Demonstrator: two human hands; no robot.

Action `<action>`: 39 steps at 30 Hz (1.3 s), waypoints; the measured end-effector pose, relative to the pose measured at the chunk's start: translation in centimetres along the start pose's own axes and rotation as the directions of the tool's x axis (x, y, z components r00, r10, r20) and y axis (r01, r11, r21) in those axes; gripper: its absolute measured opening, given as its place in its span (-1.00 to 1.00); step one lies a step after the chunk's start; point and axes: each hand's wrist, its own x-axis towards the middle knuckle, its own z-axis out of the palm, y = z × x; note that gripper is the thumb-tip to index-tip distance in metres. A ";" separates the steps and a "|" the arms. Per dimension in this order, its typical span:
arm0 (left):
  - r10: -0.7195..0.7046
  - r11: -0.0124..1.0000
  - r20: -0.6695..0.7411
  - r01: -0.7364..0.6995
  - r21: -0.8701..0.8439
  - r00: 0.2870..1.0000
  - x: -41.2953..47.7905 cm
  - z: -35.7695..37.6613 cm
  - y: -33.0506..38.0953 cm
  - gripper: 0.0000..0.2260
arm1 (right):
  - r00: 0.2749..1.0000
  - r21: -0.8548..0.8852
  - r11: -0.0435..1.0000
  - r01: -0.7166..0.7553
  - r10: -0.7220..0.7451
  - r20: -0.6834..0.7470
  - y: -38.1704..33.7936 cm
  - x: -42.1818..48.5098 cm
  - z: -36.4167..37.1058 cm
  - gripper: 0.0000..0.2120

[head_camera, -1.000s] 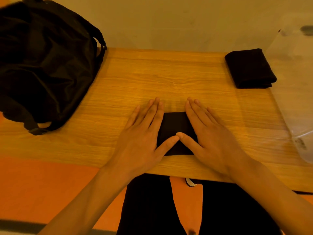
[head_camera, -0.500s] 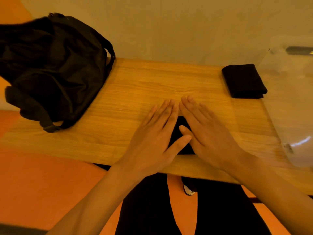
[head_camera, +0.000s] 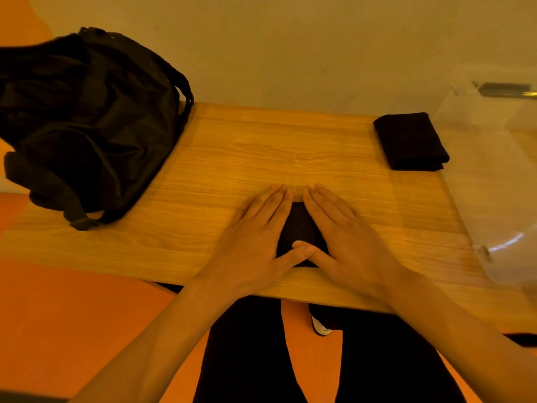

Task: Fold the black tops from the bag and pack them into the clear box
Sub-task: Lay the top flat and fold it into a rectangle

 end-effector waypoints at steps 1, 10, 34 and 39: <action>0.002 1.000 0.027 -0.002 0.020 1.000 0.0 -0.1 -0.3 -0.03 | 1.000 -0.005 1.000 0.007 -0.007 0.014 0.1 -0.1 -0.1 -0.12; -0.013 0.998 0.118 0.005 0.070 0.993 0.0 -0.7 -1.4 0.00 | 0.998 -0.015 1.000 0.000 0.001 0.064 0.9 -0.4 -0.6 -0.07; -0.106 0.963 0.120 0.132 -0.235 0.987 0.0 -3.1 -1.4 -0.32 | 0.986 0.183 0.969 -0.168 0.165 0.035 1.9 0.6 -3.8 -0.28; -0.188 0.914 0.053 0.195 -0.356 0.981 1.6 -5.4 -2.4 -0.47 | 0.979 0.317 0.927 -0.201 0.180 0.095 2.8 2.1 -6.7 -0.59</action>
